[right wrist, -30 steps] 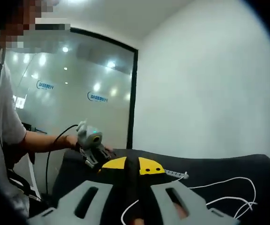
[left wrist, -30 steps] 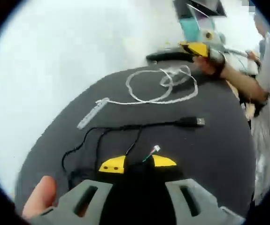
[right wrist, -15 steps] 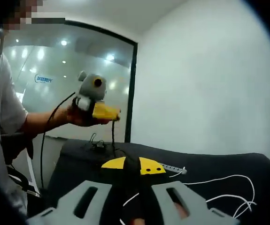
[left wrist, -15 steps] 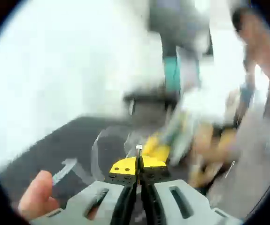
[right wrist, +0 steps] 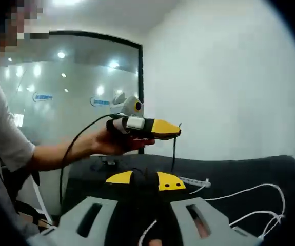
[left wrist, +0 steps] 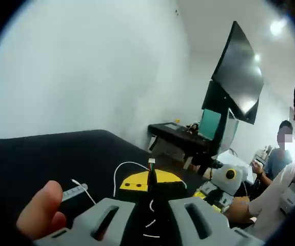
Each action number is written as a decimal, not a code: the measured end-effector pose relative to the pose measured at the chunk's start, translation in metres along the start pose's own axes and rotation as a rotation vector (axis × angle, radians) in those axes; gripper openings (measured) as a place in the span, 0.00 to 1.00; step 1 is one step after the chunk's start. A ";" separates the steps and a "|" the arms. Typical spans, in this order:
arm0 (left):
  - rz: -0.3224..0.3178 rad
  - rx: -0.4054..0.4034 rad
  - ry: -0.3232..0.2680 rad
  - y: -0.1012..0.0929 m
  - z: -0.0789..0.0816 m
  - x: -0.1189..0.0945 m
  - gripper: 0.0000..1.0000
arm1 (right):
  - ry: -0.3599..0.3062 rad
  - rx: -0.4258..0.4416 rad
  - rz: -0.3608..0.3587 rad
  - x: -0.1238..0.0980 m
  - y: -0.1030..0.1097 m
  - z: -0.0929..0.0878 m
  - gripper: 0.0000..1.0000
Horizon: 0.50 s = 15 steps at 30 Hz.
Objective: Grab the wires, straighten them and put them on the rack
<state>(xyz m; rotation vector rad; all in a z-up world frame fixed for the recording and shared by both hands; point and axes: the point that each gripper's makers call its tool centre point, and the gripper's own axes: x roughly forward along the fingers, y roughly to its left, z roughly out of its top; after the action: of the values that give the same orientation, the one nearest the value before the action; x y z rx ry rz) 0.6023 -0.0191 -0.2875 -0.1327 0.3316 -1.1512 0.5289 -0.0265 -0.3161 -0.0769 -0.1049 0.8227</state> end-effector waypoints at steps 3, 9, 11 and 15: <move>0.034 -0.019 -0.023 0.034 0.002 0.005 0.00 | 0.095 -0.054 -0.010 0.031 0.001 -0.003 0.06; 0.115 -0.087 0.015 0.102 -0.013 0.011 0.00 | 0.392 -0.200 -0.031 0.081 -0.036 -0.055 0.06; 0.125 -0.151 0.050 0.122 -0.022 0.013 0.00 | 0.406 -0.053 -0.065 0.093 -0.050 -0.070 0.06; 0.127 -0.165 0.097 0.142 -0.034 0.021 0.00 | 0.437 0.132 -0.092 0.101 -0.057 -0.088 0.21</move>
<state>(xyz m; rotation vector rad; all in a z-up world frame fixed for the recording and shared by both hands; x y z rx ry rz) 0.7229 0.0221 -0.3624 -0.1983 0.5145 -1.0059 0.6492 0.0063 -0.3907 -0.1245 0.3551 0.7030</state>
